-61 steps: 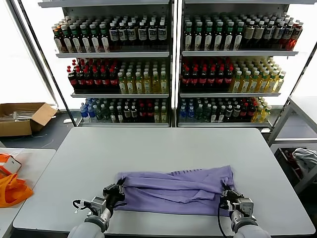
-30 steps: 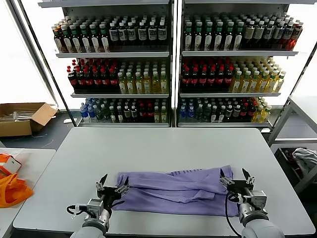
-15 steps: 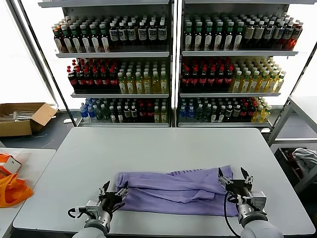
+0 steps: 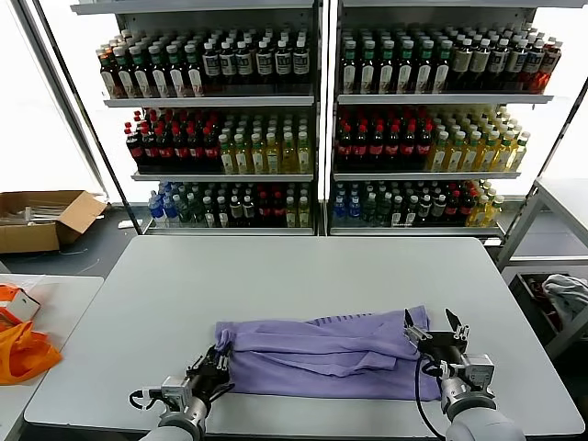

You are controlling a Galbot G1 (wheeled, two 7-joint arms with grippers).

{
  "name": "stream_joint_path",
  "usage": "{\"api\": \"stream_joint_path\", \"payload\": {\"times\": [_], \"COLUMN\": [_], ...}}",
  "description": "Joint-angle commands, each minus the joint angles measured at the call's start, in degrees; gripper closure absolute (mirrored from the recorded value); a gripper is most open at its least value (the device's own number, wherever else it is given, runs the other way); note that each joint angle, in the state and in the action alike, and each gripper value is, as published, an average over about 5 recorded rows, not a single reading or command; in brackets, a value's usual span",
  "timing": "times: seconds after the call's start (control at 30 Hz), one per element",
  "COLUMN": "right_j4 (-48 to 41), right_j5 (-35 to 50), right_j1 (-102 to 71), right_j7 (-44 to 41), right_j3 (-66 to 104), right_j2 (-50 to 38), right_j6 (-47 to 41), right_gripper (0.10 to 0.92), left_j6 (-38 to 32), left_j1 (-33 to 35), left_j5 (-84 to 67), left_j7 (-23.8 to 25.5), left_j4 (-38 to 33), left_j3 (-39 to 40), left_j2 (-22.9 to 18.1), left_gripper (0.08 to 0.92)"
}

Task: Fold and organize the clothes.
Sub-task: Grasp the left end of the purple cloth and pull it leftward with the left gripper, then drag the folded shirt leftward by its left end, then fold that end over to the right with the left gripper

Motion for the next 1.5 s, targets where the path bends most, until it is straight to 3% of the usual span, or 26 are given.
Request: {"api": "stream_joint_path", "payload": {"times": [0.03,0.17,0.47,0.6,0.83,0.97,1.1,1.5], "right_j4": [-0.2,-0.3,-0.7,-0.9,-1.1,-1.2,-1.5,0.8], "right_j5": [0.1,0.3,0.8,1.1,1.2,1.4,1.4,1.5], "right_j1": [0.1,0.2,0.8,1.3,2.4,2.8,3.3,1.2], "right_j7": [0.1,0.3,0.4,0.5,0.6,0.7,1.2,1.7], "right_j3": [0.3,0.5,0.4,0.0,-1.1,-1.7,-2.1,-1.0], "right_j2": [-0.1,-0.1,-0.3,-0.4,-0.3,0.0,0.5,0.9], "right_j6": [0.2,0.3,0.4,0.4,0.3,0.4,0.3,-0.1], "right_gripper": [0.203,0.203,0.203,0.203,0.203,0.203,0.203,0.203], "left_j6": [0.3,-0.4,-3.1,-4.7,-5.8,-5.6,-5.4,-1.8], "left_j1": [0.7,0.5,-0.8,-1.9,-3.4,-2.8,-1.8,-2.0], "left_j5": [-0.4,-0.4,-0.1,-0.5,0.3,0.8,1.7,3.4], "left_j7": [0.9,1.0,0.6,0.6,3.0,4.1,4.2,1.6], "left_j4": [0.5,0.7,-0.8,0.6,7.8,10.7,7.5,-3.3], "left_j3": [-0.1,-0.6,-9.7,-18.7,-33.9,-37.9,-36.0,-11.5], "left_j2": [-0.2,-0.1,4.1,10.3,24.9,29.0,27.9,13.7], "left_gripper": [0.797,0.888,0.907,0.907,0.907,0.907,0.907,0.907]}}
